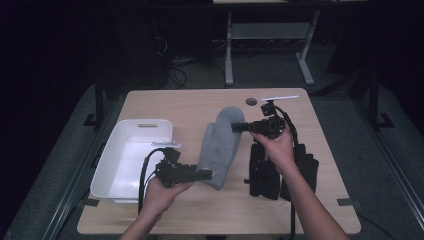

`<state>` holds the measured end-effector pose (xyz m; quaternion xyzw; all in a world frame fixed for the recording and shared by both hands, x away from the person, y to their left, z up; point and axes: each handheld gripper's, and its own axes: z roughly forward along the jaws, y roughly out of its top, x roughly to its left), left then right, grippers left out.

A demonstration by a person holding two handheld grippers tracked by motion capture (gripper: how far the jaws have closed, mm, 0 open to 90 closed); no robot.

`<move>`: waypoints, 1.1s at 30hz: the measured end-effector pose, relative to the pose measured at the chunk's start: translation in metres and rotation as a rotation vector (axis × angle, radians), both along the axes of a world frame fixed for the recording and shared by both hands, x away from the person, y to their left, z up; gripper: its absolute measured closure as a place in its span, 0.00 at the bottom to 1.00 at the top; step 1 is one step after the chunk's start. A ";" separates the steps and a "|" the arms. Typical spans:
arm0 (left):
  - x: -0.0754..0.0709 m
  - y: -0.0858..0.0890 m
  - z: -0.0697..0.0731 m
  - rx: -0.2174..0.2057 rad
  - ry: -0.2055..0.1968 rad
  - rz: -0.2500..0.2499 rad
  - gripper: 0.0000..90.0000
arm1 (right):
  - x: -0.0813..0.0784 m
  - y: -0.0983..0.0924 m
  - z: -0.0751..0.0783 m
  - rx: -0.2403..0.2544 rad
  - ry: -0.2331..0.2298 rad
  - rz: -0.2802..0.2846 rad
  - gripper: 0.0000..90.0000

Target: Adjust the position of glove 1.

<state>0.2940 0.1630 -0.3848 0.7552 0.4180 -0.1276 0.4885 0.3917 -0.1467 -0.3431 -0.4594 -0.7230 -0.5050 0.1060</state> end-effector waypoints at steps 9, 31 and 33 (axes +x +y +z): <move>0.000 0.013 0.010 -0.002 -0.015 0.015 0.48 | 0.004 0.010 0.010 0.032 0.006 0.017 0.84; -0.005 0.043 0.025 -0.004 -0.036 0.059 0.48 | 0.014 0.045 0.027 0.042 0.006 0.066 0.84; -0.005 0.046 0.026 -0.006 -0.030 0.066 0.48 | 0.016 0.048 0.027 0.044 0.004 0.068 0.84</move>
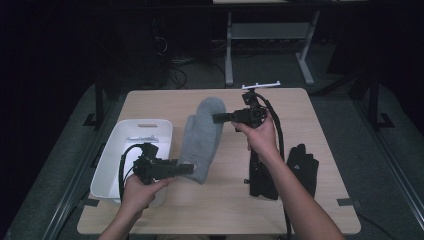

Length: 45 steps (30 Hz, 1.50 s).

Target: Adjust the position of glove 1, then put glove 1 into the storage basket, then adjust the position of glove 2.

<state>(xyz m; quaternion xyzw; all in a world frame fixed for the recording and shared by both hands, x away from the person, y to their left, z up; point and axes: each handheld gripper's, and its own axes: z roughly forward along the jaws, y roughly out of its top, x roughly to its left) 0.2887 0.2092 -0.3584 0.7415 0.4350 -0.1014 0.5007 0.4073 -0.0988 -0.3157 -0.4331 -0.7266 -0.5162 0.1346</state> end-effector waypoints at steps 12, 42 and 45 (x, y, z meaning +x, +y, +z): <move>-0.004 0.022 0.007 0.000 -0.014 0.027 0.48 | 0.006 0.025 0.005 0.010 0.001 0.025 0.84; -0.010 0.050 0.014 0.000 -0.025 0.083 0.48 | 0.012 0.058 0.013 0.030 0.008 0.057 0.84; -0.012 0.054 0.013 -0.002 -0.023 0.090 0.48 | 0.011 0.064 0.013 0.036 0.017 0.060 0.84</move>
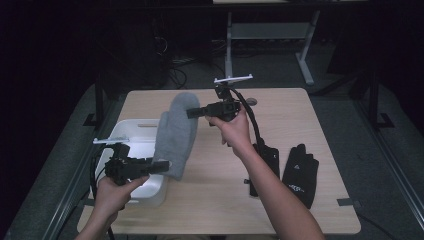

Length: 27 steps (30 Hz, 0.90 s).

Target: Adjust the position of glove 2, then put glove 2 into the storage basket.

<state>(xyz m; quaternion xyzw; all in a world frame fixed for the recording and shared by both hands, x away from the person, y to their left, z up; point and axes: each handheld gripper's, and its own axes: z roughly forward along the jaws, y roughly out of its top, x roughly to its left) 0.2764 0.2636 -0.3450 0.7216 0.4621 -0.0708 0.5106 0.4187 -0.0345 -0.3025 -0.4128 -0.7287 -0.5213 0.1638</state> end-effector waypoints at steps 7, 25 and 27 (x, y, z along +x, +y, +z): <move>-0.003 0.010 -0.001 0.001 -0.004 0.013 0.48 | 0.001 0.010 -0.002 0.006 0.004 0.008 0.84; -0.009 0.039 -0.006 0.002 0.012 0.066 0.48 | 0.008 0.047 -0.009 -0.005 0.011 0.048 0.84; -0.010 0.042 -0.006 0.010 0.016 0.070 0.48 | 0.009 0.051 -0.011 -0.007 0.017 0.051 0.84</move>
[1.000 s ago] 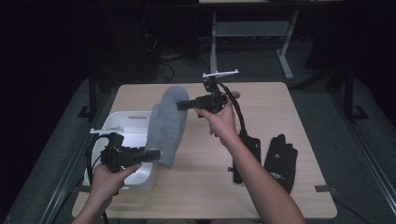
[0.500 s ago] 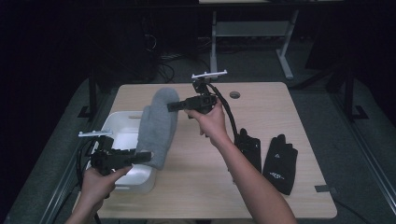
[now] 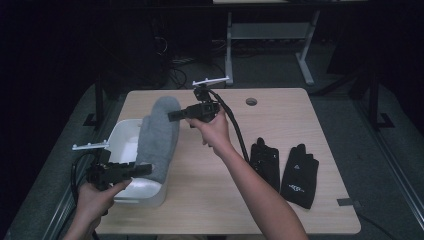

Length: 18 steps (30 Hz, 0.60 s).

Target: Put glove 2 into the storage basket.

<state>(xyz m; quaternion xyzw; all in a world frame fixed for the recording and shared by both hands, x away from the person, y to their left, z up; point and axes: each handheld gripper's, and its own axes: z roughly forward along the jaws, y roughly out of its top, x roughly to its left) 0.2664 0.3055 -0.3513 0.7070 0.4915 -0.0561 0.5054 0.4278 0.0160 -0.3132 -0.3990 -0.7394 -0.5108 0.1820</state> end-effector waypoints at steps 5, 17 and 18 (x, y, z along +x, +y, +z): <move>-0.001 0.010 -0.004 0.000 0.003 0.017 0.48 | 0.003 0.011 -0.007 0.004 0.011 0.011 0.84; -0.008 0.029 -0.010 -0.004 0.019 0.056 0.48 | 0.006 0.036 -0.016 0.009 0.024 0.035 0.84; -0.008 0.031 -0.011 -0.005 0.019 0.059 0.48 | 0.006 0.037 -0.016 0.006 0.023 0.039 0.84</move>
